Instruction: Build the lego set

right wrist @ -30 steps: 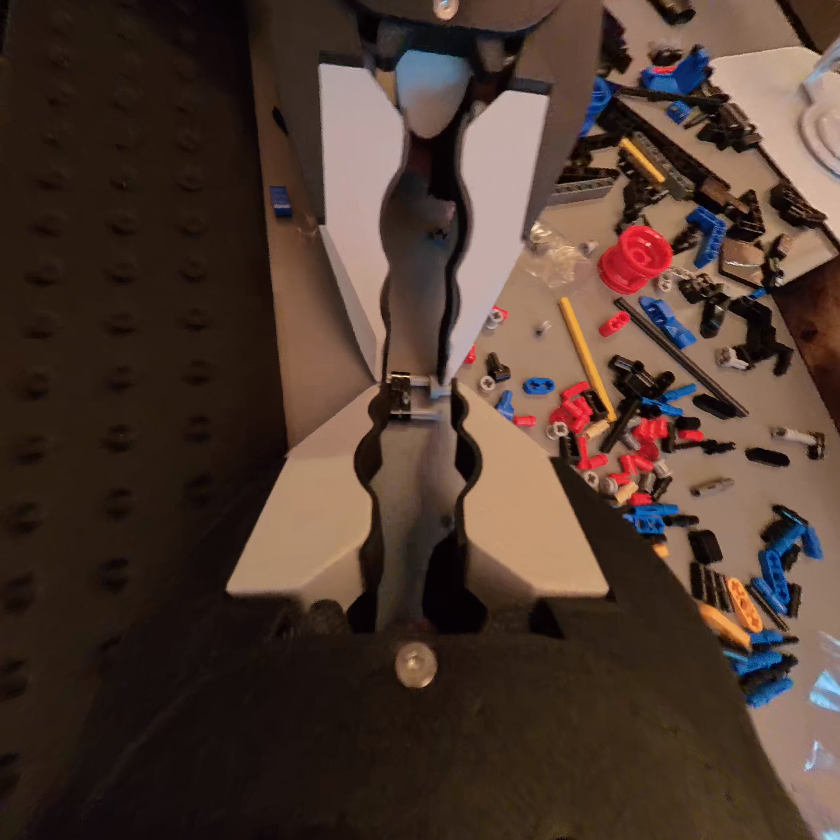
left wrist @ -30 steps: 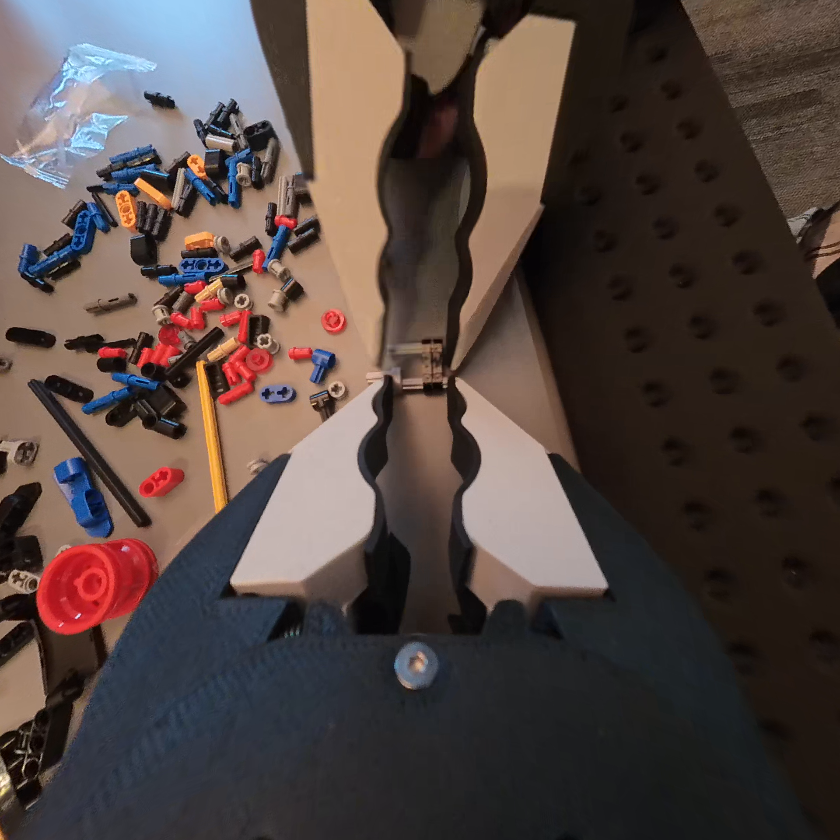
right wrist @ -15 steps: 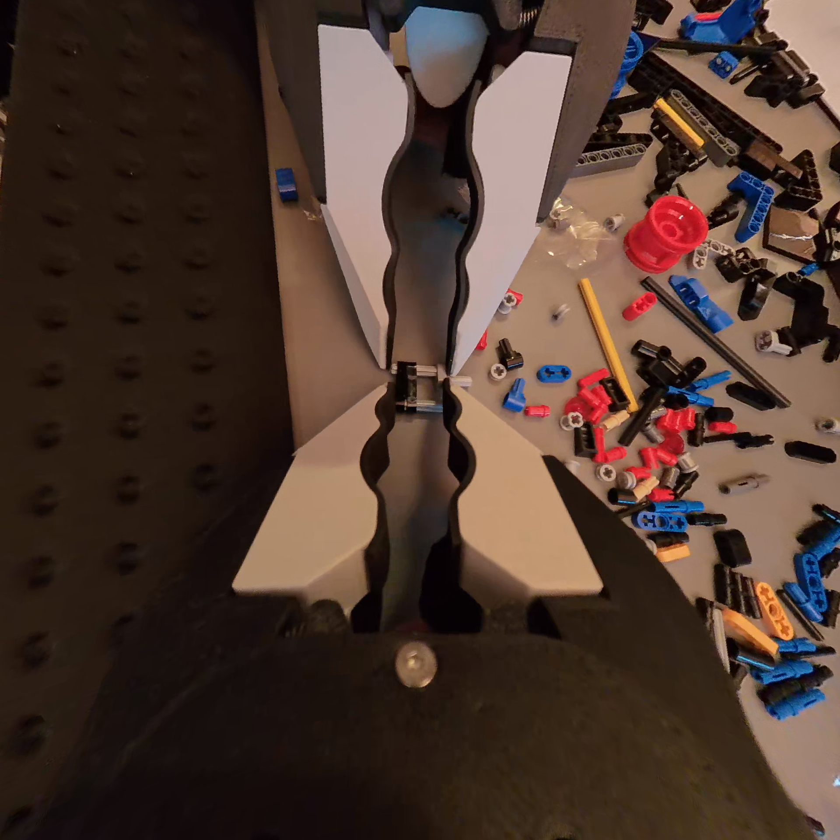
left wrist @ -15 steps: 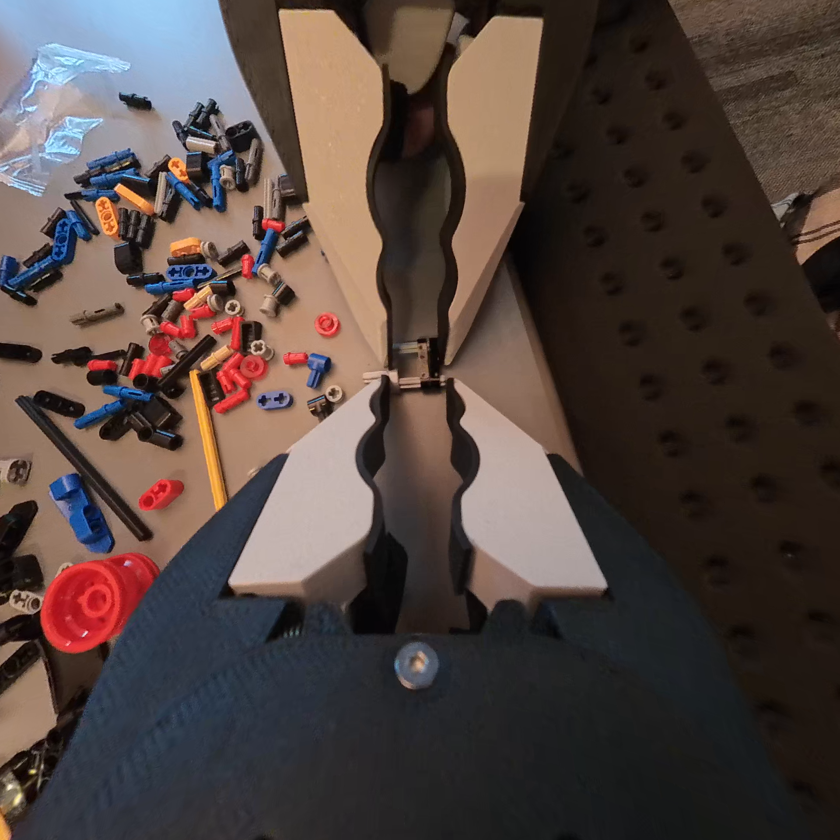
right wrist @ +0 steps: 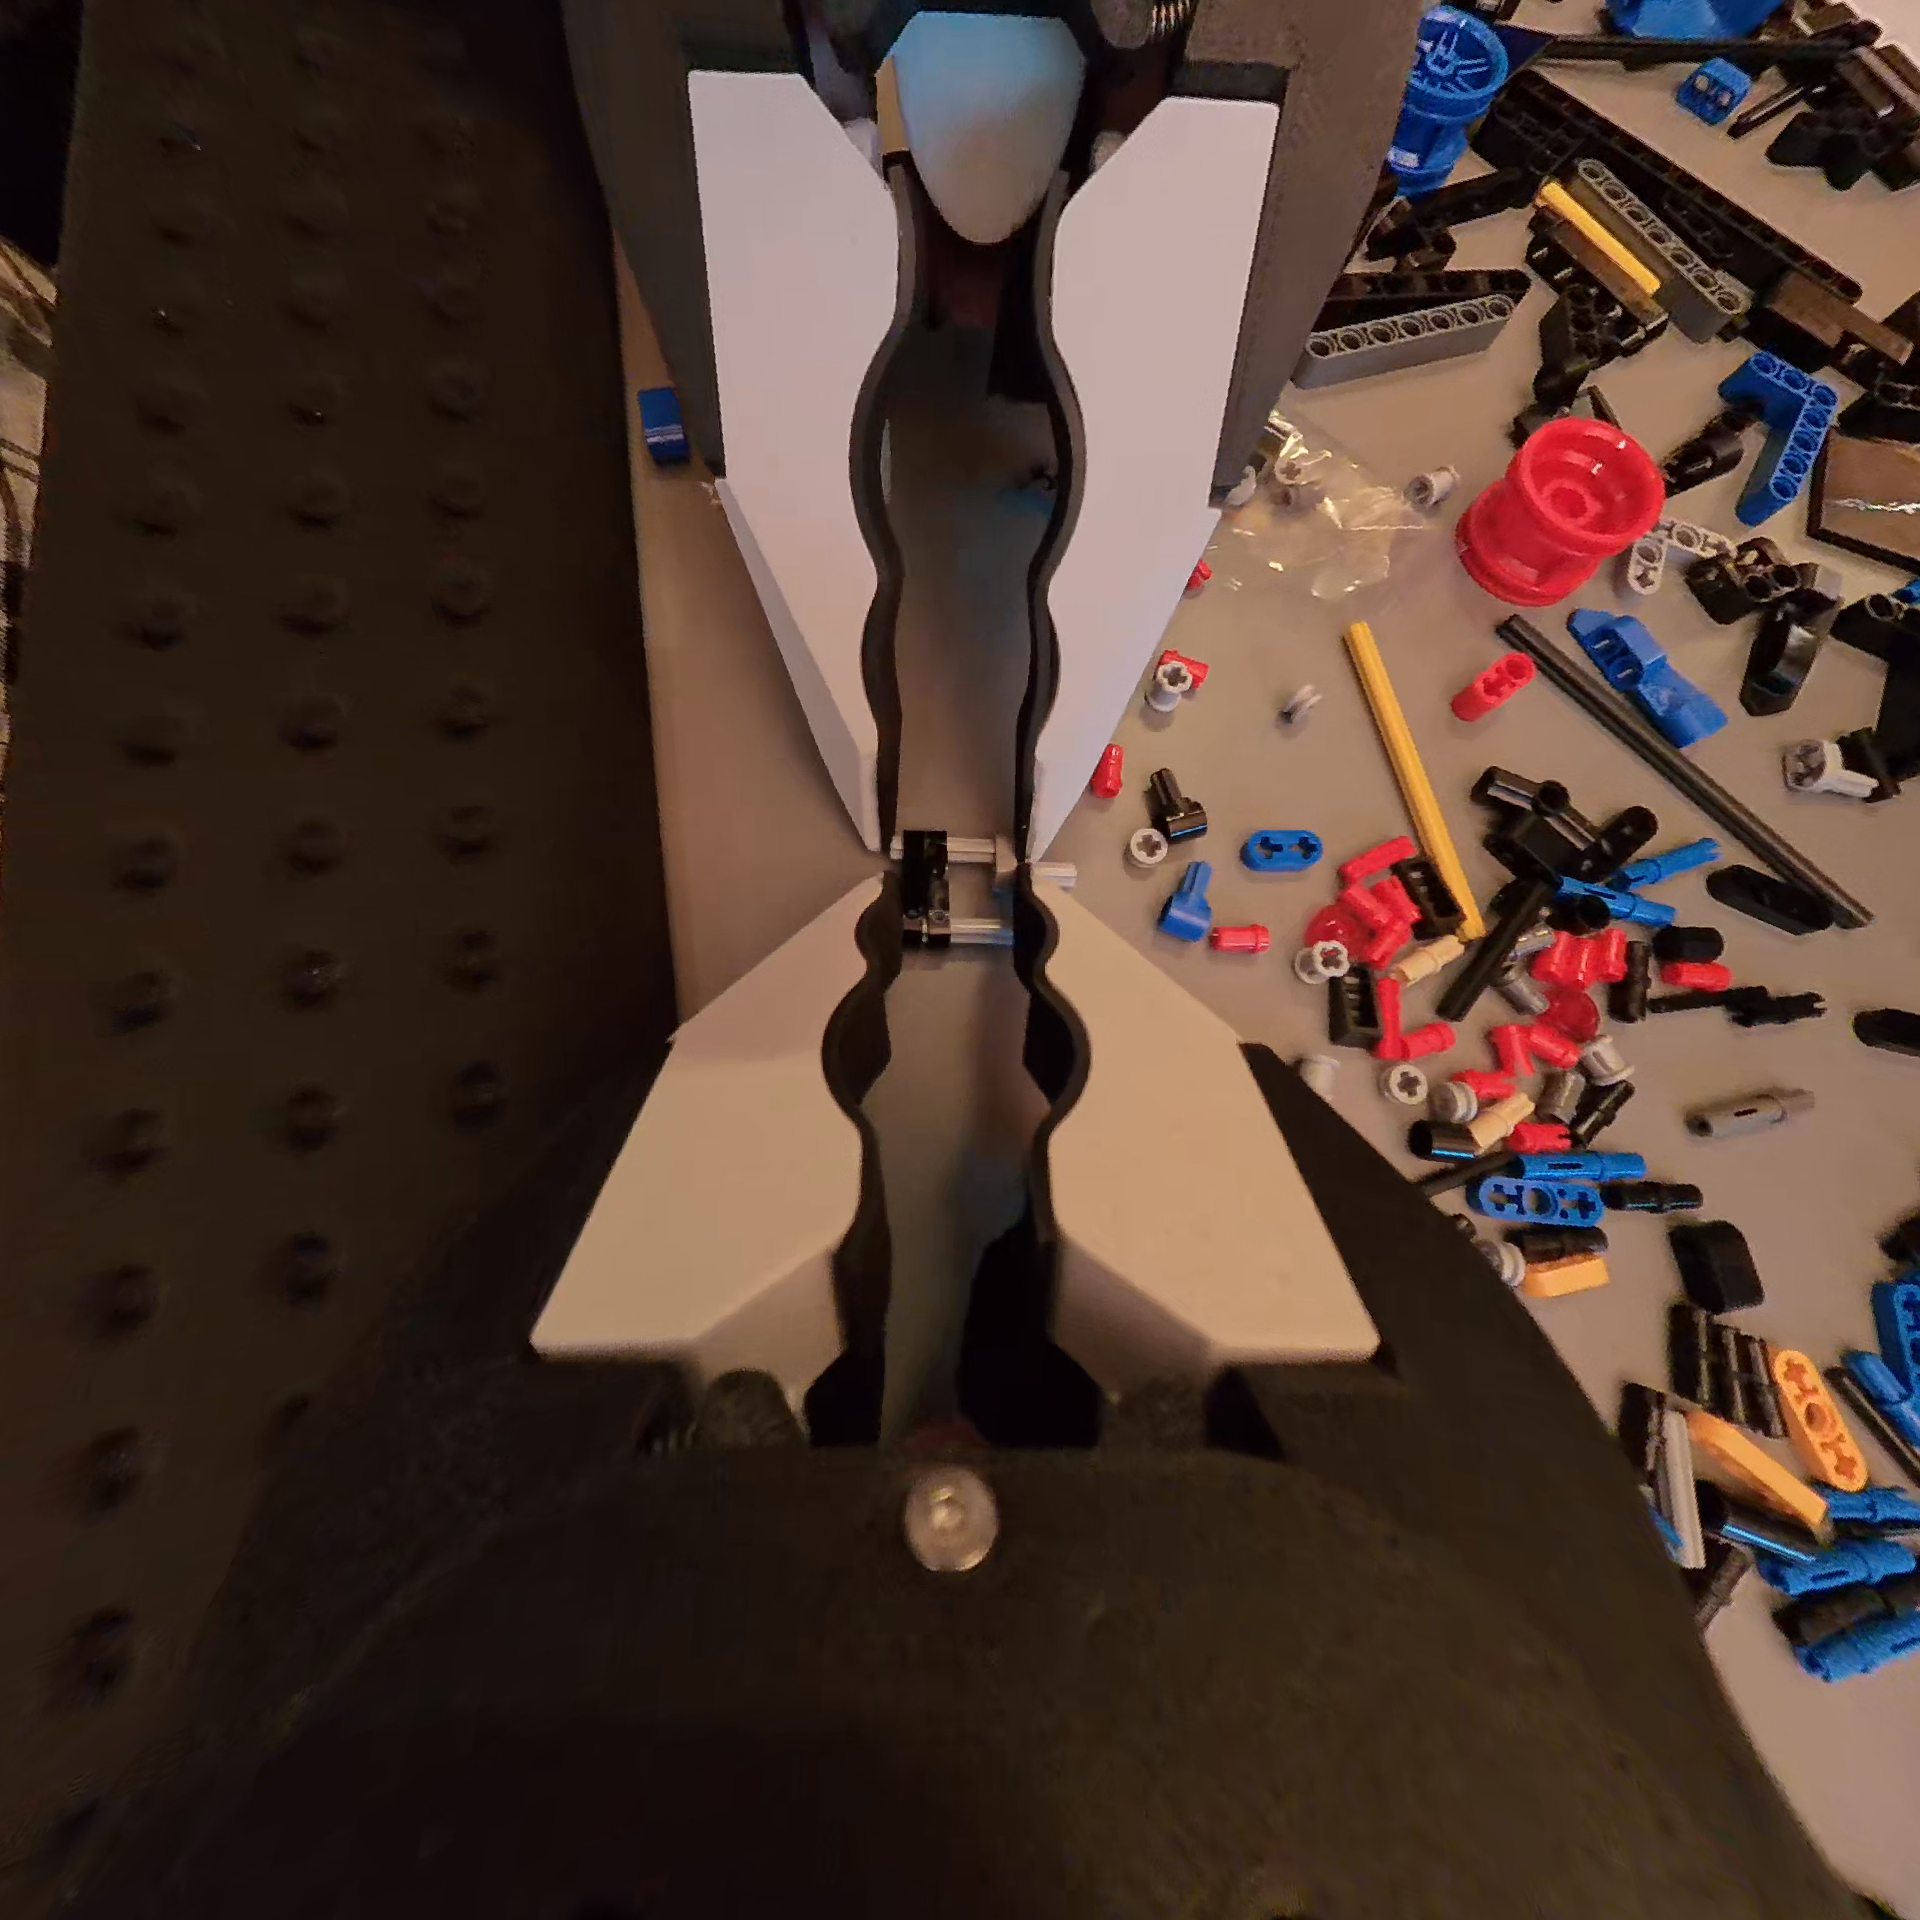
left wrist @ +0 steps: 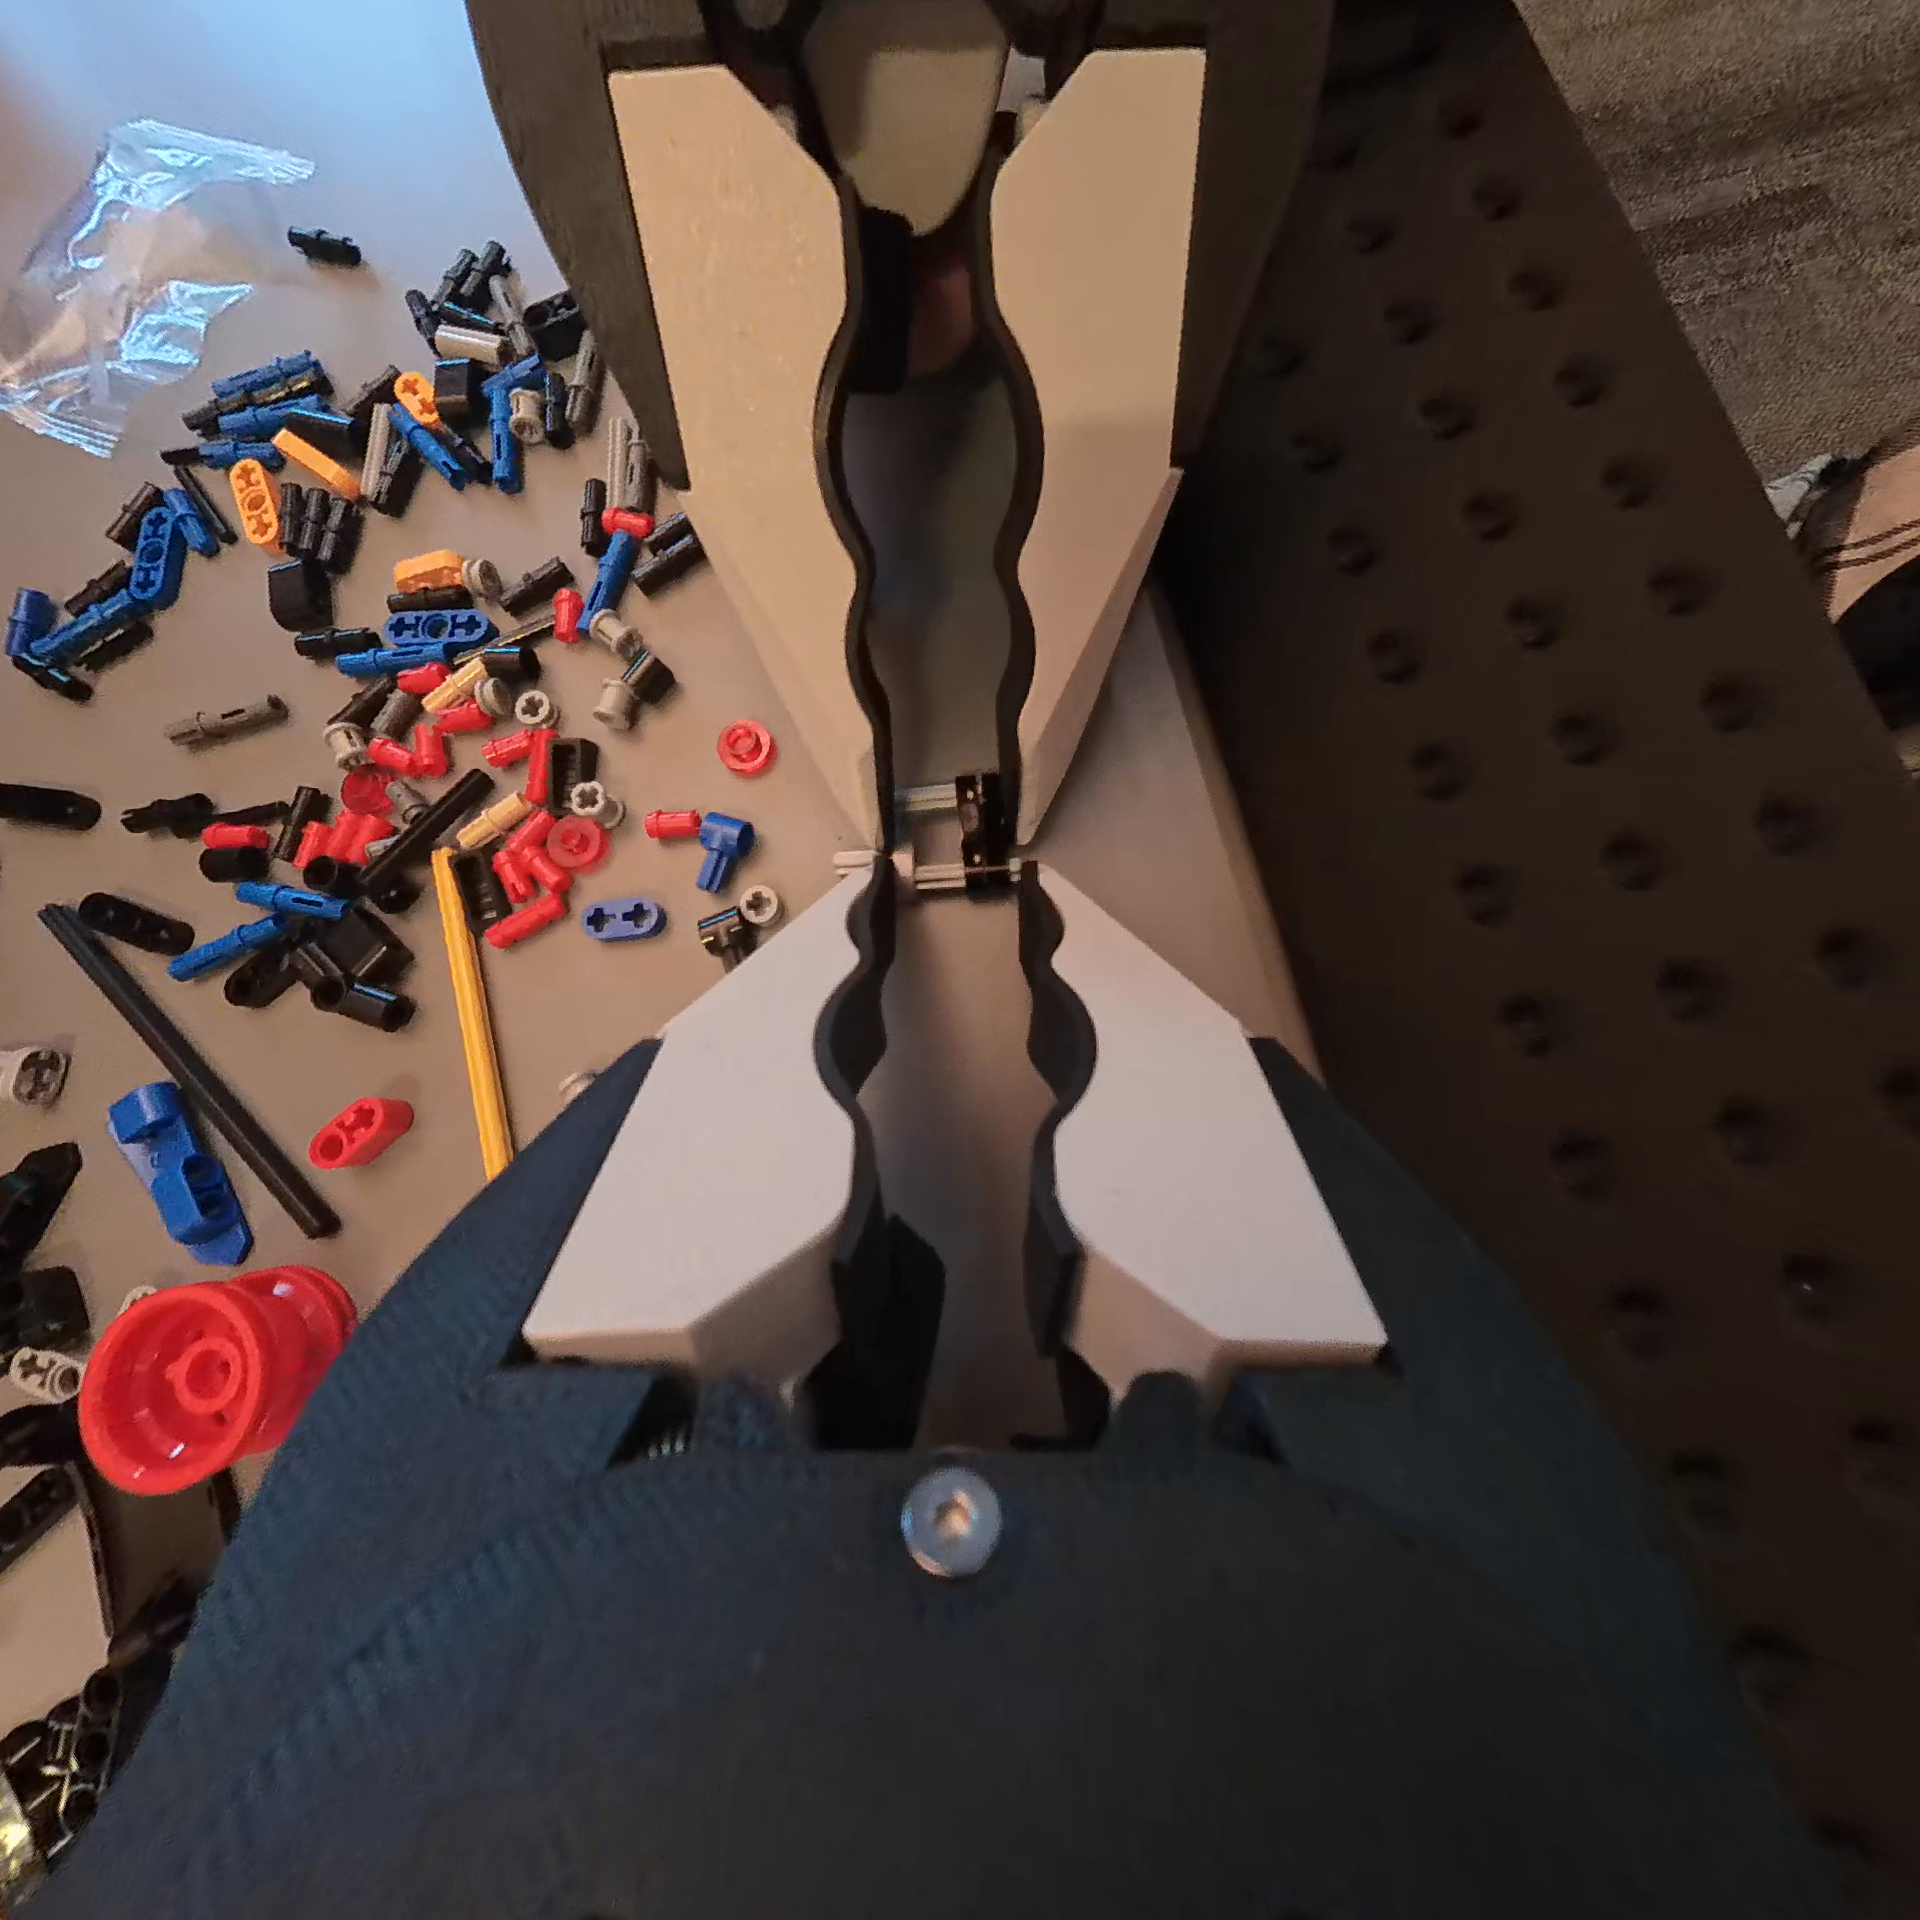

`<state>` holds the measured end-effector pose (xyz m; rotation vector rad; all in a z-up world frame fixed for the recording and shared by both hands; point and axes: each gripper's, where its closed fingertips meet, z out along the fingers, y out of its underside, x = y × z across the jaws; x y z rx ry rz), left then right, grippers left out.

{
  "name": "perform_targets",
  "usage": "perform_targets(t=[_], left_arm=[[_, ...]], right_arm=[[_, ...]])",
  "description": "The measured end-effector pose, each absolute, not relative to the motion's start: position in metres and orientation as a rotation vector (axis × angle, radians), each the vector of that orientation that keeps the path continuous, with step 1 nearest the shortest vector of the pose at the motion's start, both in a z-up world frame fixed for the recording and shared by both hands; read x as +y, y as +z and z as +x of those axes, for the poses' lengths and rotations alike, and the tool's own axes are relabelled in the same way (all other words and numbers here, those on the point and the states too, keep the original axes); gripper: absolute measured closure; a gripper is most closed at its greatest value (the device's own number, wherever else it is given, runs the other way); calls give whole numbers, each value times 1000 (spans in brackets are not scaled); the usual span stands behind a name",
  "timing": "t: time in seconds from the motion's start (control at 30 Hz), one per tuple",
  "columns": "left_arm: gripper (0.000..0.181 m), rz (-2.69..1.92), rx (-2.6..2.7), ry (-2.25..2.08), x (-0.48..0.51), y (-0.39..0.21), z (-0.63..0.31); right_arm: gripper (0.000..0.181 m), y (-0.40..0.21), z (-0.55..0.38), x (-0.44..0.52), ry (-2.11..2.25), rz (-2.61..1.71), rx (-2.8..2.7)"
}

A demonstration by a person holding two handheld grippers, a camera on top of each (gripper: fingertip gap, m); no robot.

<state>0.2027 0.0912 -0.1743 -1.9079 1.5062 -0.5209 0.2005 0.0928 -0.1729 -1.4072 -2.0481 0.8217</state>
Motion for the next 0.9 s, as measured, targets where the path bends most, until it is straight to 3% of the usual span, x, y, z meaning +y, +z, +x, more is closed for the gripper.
perform_targets(t=[0.9], left_arm=[[162,-1911,1552,-547,91,-174,200]], right_arm=[[163,-174,200,93,869,-1431,-2054]])
